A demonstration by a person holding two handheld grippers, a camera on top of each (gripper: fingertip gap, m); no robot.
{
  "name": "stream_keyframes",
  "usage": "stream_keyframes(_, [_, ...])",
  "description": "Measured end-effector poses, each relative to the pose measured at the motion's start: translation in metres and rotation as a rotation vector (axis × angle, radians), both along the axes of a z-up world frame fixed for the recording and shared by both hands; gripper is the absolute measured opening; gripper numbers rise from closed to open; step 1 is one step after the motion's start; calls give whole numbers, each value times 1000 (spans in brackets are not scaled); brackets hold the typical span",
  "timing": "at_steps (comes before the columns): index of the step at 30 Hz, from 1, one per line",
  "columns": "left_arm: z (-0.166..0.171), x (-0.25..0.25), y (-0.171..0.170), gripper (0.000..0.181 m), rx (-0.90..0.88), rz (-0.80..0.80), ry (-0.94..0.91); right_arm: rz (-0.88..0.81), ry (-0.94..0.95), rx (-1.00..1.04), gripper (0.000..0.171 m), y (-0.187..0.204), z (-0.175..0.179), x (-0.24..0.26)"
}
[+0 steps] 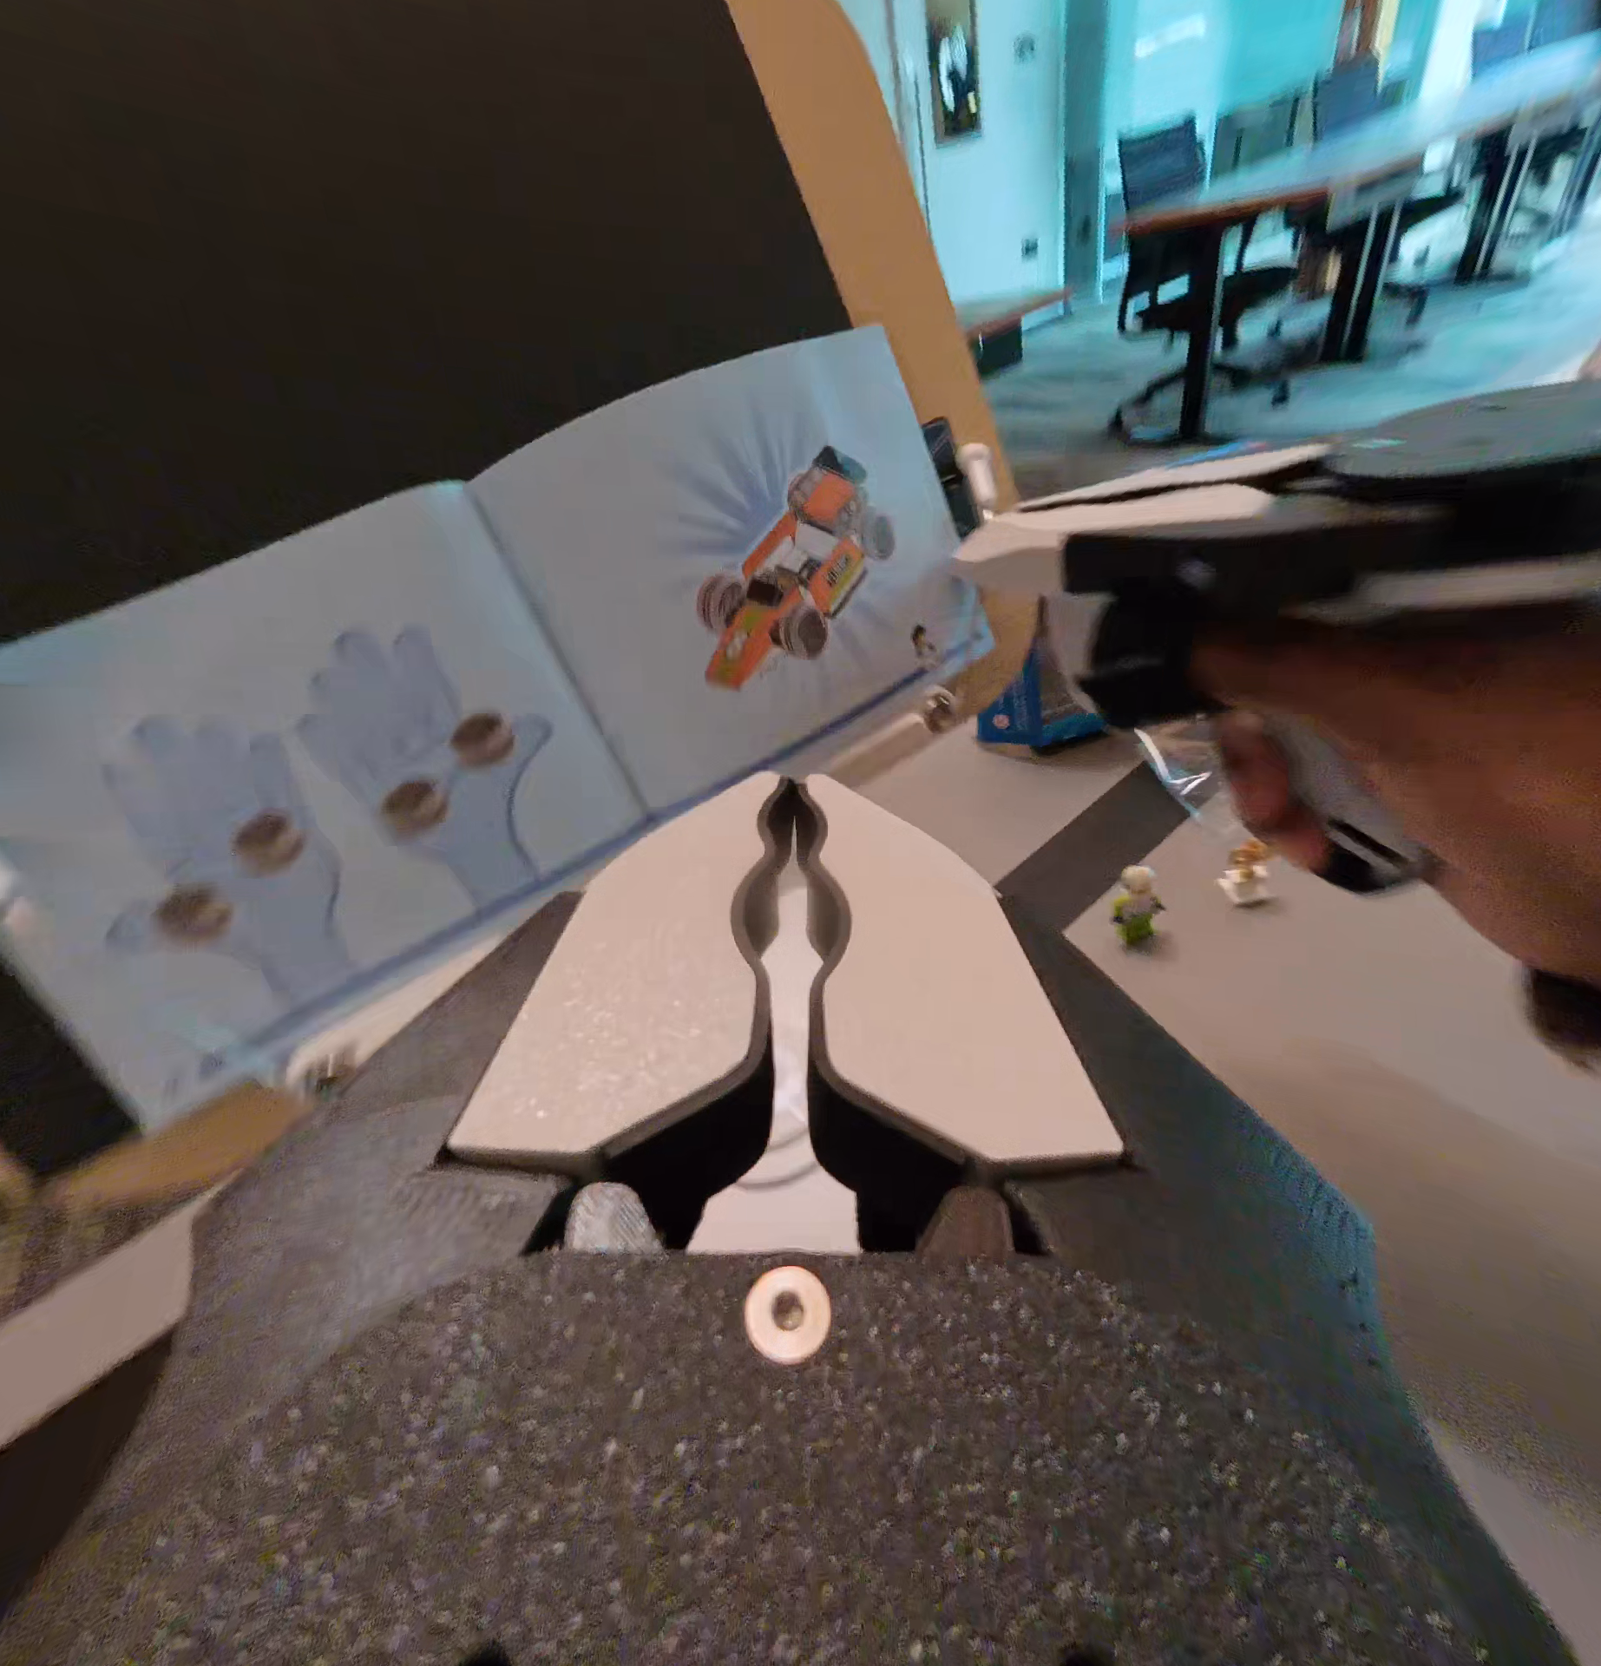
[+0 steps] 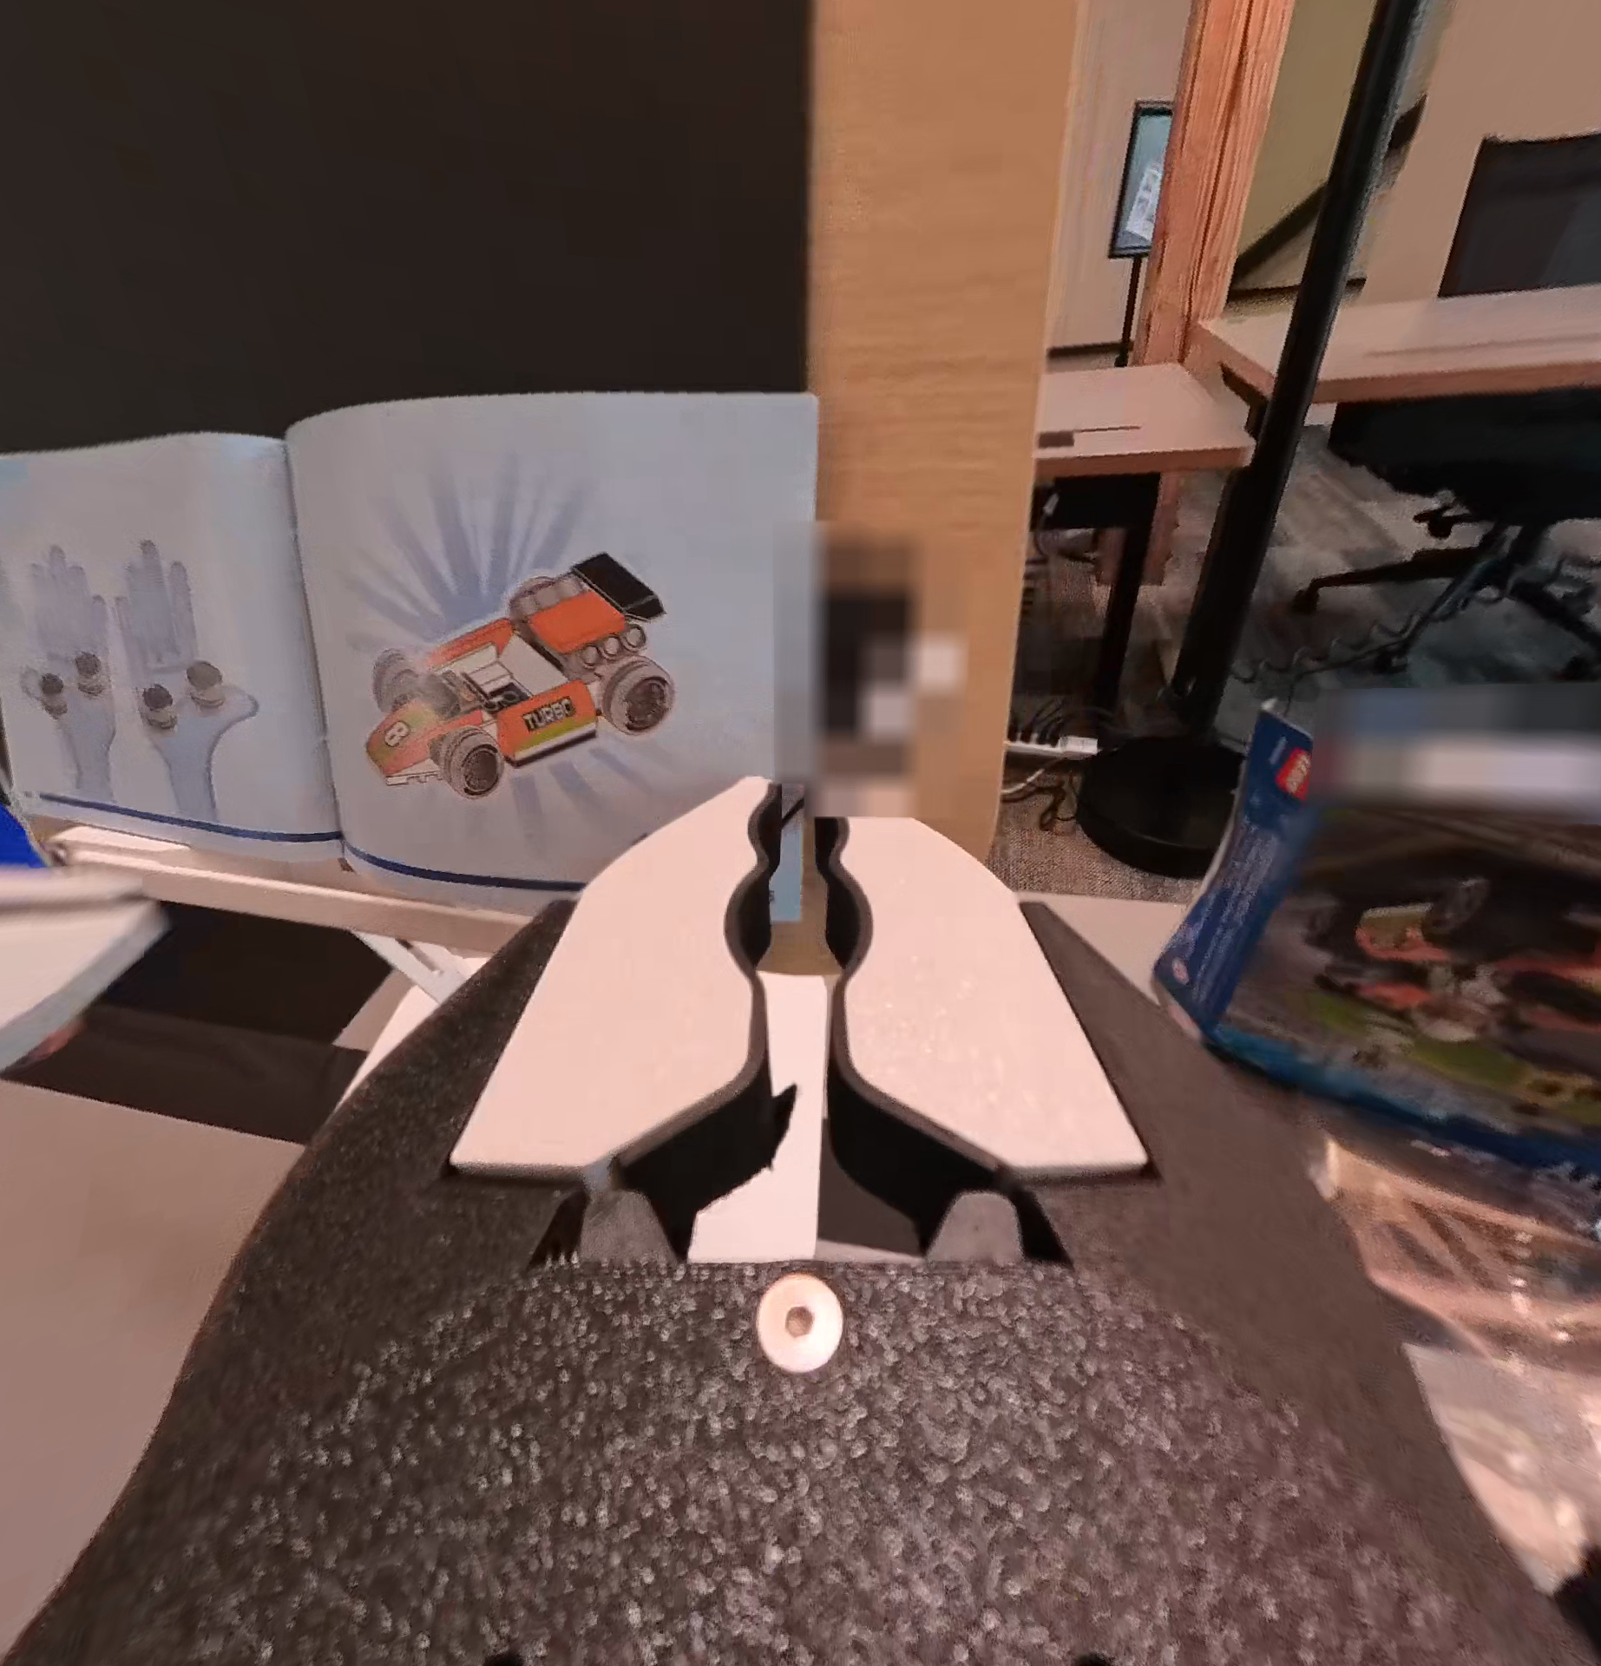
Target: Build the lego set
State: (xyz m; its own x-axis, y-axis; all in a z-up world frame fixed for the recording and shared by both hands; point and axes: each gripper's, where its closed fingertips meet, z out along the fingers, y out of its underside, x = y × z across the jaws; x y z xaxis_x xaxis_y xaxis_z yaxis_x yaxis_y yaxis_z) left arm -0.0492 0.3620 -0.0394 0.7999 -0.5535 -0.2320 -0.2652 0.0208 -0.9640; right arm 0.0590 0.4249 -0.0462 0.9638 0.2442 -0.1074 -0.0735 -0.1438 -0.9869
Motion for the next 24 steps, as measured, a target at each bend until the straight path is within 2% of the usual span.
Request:
stream_keyframes(3, [-8,4,55,0,-62,87,124,1,71,-12,8,-3,-6,4])
stream_keyframes(8, [-11,6,70,0,-49,112,163,-22,141,-77,22,-17,-27,34])
stream_keyframes(10, [-12,6,70,0,-17,115,195,-79,48,50,26,-30,-9,50])
stream_keyframes(13, [-12,6,70,0,2,119,199,9,-153,191,33,-38,21,20])
stream_keyframes(16, [-12,6,70,0,-6,116,175,82,-331,176,57,-16,25,-18])
stream_keyframes(18, [-13,5,69,0,-14,114,184,79,-439,180,63,2,23,-30])
stream_keyframes(20, [-14,3,68,0,-12,104,190,69,-498,172,61,15,19,-35])
stream_keyframes(24, [-16,0,66,0,-9,85,200,2,-486,180,43,21,18,-29])
